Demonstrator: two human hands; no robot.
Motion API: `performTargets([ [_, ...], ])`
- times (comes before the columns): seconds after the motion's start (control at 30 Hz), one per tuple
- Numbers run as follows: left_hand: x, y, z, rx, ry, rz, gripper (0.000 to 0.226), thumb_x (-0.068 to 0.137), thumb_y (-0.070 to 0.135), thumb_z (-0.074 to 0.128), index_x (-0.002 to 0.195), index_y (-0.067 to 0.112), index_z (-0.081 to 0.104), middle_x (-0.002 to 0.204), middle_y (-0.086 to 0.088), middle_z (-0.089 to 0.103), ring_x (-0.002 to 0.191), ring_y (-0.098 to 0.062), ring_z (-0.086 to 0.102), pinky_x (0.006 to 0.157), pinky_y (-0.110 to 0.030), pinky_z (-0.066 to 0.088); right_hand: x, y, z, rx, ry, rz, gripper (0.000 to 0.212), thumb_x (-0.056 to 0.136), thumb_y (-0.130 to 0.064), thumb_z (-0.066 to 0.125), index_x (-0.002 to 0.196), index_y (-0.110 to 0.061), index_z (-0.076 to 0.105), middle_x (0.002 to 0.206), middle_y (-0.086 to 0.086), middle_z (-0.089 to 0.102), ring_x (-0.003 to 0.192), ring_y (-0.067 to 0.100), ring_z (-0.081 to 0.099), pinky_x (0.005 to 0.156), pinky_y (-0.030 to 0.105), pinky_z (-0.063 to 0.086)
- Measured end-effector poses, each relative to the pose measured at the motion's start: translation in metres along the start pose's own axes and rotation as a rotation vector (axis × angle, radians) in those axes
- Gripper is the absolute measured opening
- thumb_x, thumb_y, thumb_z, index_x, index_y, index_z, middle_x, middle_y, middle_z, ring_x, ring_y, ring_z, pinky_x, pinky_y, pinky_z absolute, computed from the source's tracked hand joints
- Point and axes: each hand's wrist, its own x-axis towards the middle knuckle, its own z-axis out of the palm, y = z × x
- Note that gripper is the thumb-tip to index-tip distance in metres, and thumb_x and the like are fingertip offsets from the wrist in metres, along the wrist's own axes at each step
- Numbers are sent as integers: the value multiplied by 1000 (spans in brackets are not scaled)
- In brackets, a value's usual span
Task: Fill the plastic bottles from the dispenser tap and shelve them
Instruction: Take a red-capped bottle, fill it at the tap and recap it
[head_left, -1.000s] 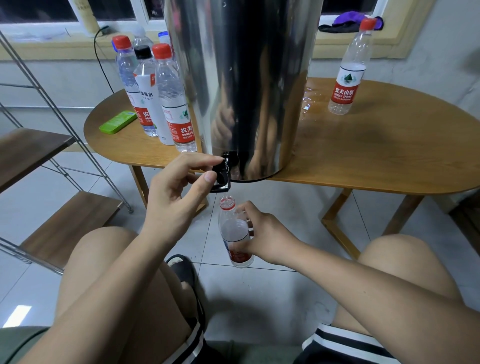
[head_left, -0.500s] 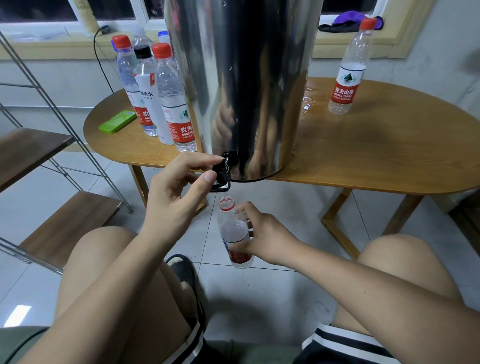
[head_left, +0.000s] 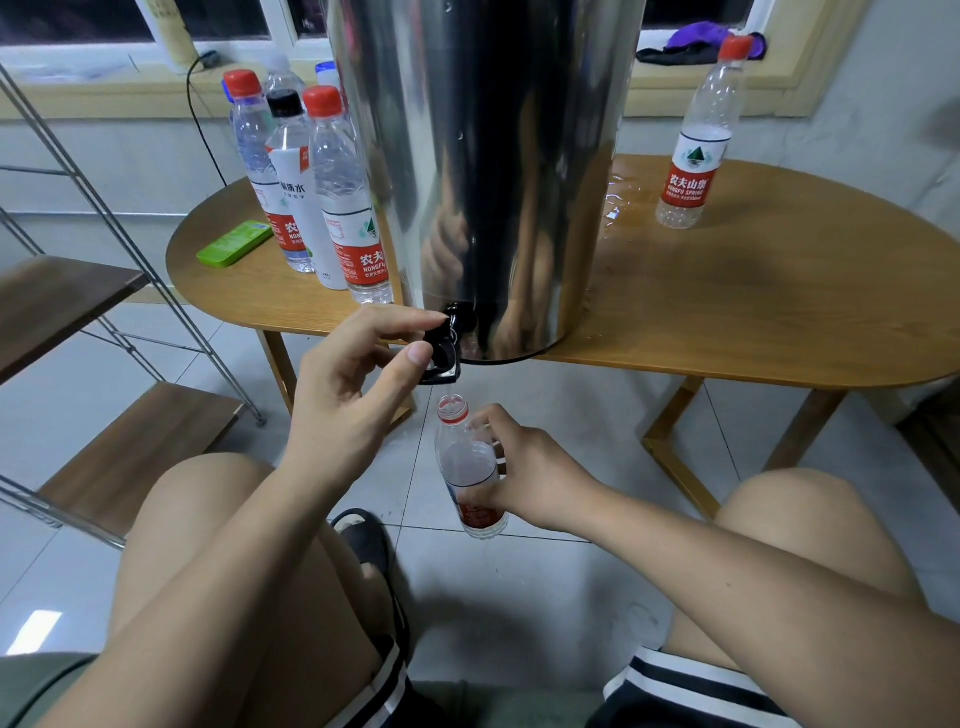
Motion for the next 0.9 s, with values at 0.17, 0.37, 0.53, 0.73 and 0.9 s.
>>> performTargets([
  [0.17, 0, 0, 0, 3, -2, 5, 26, 106, 27, 62, 124, 14, 76, 117, -6, 75, 108, -27, 70, 92, -41, 57, 0, 0, 0, -11, 0, 1, 71, 73, -50, 93, 124, -42, 44, 122, -9, 69, 104, 16, 69, 92, 42, 60],
  [0.37, -1, 0, 0, -2, -1, -11, 24, 106, 29, 62, 123, 18, 76, 115, -3, 75, 105, -22, 69, 90, -34, 52, 0, 1, 0, 7, -7, 5, 70, 74, -46, 93, 125, -40, 45, 122, -9, 69, 104, 14, 69, 94, 42, 60],
  [0.53, 0, 0, 0, -6, -4, -6, 23, 106, 30, 62, 123, 21, 76, 116, -2, 75, 106, -25, 69, 91, -40, 54, 0, 1, 0, -7, -9, 5, 71, 74, -47, 93, 125, -40, 44, 124, -8, 69, 105, 17, 70, 94, 43, 60],
  [0.73, 0, 0, 0, -7, -5, 0, 23, 106, 29, 62, 123, 21, 76, 116, -3, 75, 107, -26, 69, 92, -39, 55, 0, 1, 0, -9, -7, 2, 71, 75, -45, 93, 126, -40, 44, 123, -8, 69, 104, 17, 70, 94, 42, 60],
  [0.9, 0, 0, -1, -5, -3, -6, 23, 106, 30, 62, 123, 21, 76, 115, -3, 75, 107, -25, 69, 91, -40, 54, 0, 1, 0, -4, -5, -1, 71, 74, -45, 94, 124, -40, 44, 123, -7, 69, 104, 16, 70, 94, 42, 60],
])
